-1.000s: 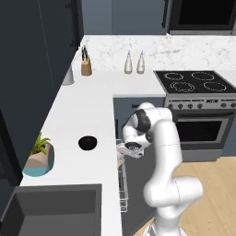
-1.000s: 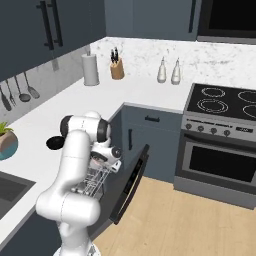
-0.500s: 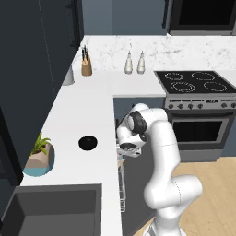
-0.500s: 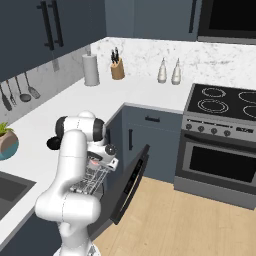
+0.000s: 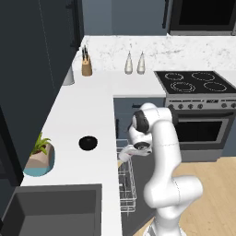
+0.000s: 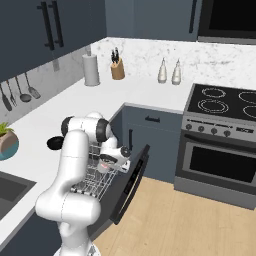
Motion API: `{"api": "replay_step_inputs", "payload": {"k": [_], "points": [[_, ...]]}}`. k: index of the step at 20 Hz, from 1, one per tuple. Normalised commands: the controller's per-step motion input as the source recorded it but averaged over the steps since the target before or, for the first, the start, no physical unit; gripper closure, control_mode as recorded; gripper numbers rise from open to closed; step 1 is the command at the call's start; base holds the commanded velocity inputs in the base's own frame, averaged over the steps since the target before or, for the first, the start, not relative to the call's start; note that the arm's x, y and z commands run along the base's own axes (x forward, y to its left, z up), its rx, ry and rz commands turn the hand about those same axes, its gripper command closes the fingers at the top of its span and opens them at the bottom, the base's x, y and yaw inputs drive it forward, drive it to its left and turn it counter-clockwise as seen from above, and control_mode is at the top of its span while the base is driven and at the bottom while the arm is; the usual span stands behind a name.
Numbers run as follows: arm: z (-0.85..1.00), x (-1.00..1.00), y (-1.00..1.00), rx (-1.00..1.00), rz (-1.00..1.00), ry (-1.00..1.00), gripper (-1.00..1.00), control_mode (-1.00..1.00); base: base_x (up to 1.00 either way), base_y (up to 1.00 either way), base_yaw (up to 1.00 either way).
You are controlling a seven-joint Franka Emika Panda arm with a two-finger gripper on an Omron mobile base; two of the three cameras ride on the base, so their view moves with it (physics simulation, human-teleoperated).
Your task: Pick up the cup and bowl from the counter, place them in the dishwasher, and close the dishwasher door.
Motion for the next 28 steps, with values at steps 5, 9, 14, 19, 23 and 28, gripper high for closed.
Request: {"api": "replay_step_inputs", "payload": {"k": [5,9,14,19,23,28], "points": [[-1.00,-0.35,-0.98,-0.01,0.08,-0.03,1.00,-1.00,0.00,0.00,0.00],[-0.42,-0.36,0.16,-0.13,-0.04,-0.03,-1.00,-1.00,0.00,0.00,0.00],[0.00,-0.61,-0.52,0.00,-0.01,0.00,-1.00,-1.00,0.00,0.00,0.00],[0.00,-0.68,-1.00,0.01,0.00,0.00,-1.00,-1.00,0.00,0.00,0.00],[0.32,-0.34,-0.42,0.02,0.00,-0.02,-1.00,-1.00,0.00,0.00,0.00],[0.75,-0.56,-0.42,0.08,0.00,-0.08,-1.00,-1.00,0.00,0.00,0.00]]}}
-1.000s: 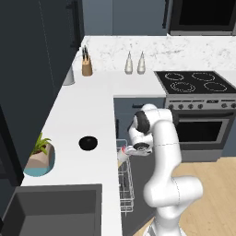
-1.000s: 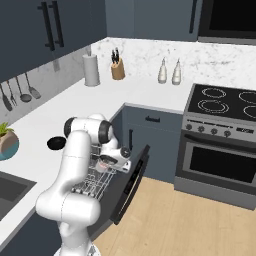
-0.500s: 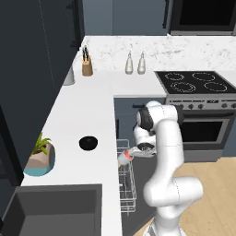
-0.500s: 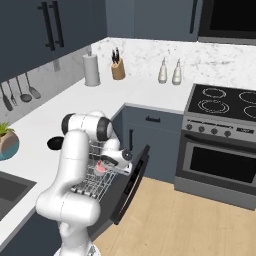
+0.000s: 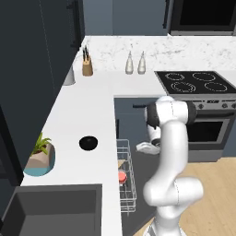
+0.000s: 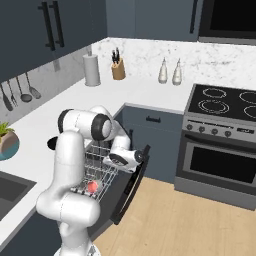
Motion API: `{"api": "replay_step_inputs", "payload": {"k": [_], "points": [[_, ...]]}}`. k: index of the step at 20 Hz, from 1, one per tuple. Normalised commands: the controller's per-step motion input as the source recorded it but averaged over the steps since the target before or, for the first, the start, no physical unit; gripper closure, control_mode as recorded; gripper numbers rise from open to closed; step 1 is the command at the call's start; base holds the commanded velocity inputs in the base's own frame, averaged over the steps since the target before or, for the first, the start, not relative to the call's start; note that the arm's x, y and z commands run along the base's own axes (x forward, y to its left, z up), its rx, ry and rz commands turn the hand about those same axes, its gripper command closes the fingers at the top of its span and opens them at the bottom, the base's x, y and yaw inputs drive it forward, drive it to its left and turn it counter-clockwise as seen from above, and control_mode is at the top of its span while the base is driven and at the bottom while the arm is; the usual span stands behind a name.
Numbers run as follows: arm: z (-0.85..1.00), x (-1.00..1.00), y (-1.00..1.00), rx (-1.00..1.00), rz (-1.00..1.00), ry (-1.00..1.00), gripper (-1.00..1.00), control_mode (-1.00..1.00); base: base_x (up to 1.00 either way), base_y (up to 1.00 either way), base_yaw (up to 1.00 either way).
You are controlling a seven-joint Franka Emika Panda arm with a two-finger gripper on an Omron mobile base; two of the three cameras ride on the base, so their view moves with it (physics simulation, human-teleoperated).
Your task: Pick up the cup and bowl from the counter, place them in the dishwasher, and close the dishwasher door.
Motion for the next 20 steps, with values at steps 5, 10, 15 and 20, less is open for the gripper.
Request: {"api": "replay_step_inputs", "payload": {"k": [5,10,15,20], "points": [[0.95,-0.81,0.22,0.01,-0.04,-0.21,-1.00,-1.00,0.00,0.00,0.00],[0.78,-0.99,0.68,0.04,-0.19,-0.21,-1.00,-1.00,0.00,0.00,0.00],[1.00,-0.55,0.11,0.08,-0.07,0.07,-1.00,-1.00,0.00,0.00,0.00],[1.00,-0.07,0.00,0.07,-0.01,0.26,-1.00,-1.00,0.00,0.00,0.00]]}}
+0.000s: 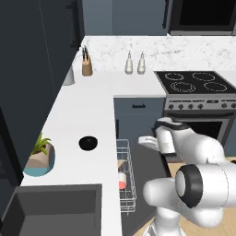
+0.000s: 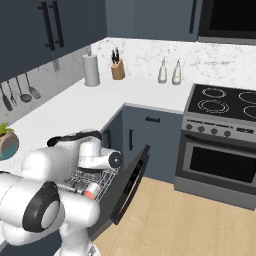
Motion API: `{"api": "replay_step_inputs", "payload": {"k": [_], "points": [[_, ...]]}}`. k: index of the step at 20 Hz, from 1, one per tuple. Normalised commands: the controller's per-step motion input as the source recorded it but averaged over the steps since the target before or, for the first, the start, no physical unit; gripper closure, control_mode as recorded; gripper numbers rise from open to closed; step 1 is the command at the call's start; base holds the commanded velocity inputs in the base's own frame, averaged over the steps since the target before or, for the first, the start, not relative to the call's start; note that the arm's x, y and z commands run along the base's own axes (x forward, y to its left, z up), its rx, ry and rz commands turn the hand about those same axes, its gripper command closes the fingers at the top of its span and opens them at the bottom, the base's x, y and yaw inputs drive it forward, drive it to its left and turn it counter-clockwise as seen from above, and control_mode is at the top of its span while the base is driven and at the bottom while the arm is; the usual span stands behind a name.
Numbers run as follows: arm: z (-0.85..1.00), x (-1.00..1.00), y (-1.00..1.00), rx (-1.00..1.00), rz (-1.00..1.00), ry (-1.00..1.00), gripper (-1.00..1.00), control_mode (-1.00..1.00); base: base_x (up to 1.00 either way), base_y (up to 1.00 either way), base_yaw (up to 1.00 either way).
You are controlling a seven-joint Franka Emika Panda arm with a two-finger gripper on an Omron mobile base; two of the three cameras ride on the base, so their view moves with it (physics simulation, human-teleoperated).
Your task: Pick up the cup and bowl from the counter, place them in the dishwasher, and close the dishwasher door.
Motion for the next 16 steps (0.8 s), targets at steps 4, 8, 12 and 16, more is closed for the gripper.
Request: {"api": "replay_step_inputs", "payload": {"k": [4,8,12,16], "points": [[0.98,-0.05,0.00,0.00,-0.02,0.33,-1.00,-1.00,0.00,0.00,0.00],[0.27,-0.10,0.22,-0.09,-0.05,0.27,-1.00,-1.00,0.00,0.00,0.00],[0.15,0.00,0.40,-0.15,-0.08,0.20,-1.00,-1.00,0.00,0.00,0.00],[0.00,0.02,0.65,-0.20,-0.03,0.18,-1.00,-1.00,0.00,0.00,0.00]]}}
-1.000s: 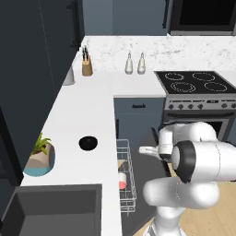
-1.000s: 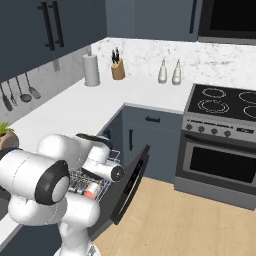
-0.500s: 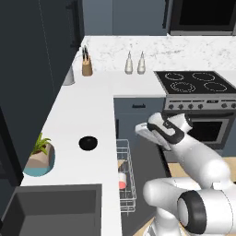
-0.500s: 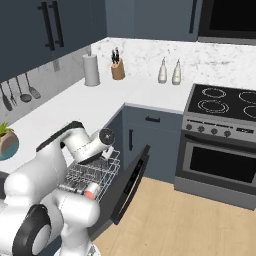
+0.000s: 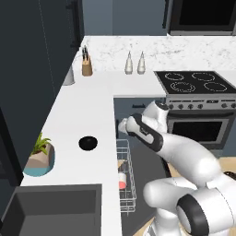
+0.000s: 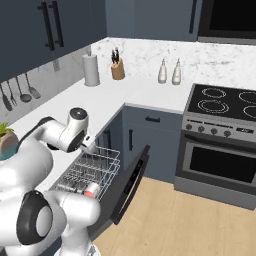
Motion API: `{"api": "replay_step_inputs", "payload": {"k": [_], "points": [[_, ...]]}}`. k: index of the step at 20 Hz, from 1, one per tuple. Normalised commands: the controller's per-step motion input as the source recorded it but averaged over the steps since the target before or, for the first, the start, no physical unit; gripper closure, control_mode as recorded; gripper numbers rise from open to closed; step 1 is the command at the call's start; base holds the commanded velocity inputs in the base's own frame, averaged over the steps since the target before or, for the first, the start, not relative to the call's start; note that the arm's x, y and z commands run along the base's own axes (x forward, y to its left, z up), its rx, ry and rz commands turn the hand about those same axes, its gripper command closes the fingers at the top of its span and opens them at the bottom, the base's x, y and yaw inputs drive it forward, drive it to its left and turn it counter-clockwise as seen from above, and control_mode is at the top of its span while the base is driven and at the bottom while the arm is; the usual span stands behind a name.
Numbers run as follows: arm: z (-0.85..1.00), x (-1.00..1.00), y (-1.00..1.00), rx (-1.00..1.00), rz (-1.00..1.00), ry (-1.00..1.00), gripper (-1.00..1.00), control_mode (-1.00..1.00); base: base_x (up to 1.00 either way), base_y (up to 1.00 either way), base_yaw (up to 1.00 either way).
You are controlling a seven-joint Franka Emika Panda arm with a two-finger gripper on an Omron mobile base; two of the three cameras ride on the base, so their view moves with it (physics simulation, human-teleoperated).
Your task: Pick up the cup and bowl from the counter, place them in the dishwasher, and close the dishwasher door.
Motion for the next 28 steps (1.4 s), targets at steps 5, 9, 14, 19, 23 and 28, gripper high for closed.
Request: {"api": "replay_step_inputs", "payload": {"k": [5,9,14,19,23,28], "points": [[0.00,0.27,0.55,-0.06,0.00,0.18,-1.00,-1.00,0.00,0.00,0.00],[0.00,0.21,0.59,0.00,0.00,0.10,-1.00,-1.00,0.00,0.00,0.00],[-0.14,0.14,0.50,0.00,0.00,0.06,-1.00,-1.00,0.00,0.00,0.00],[-0.32,0.11,0.47,0.00,0.00,0.00,-1.00,-1.00,0.00,0.00,0.00],[-0.24,0.40,0.33,-0.03,0.00,0.00,-1.00,-1.00,0.00,0.00,0.00],[-0.23,0.45,0.07,-0.01,0.00,0.00,-1.00,-1.00,0.00,0.00,0.00]]}}
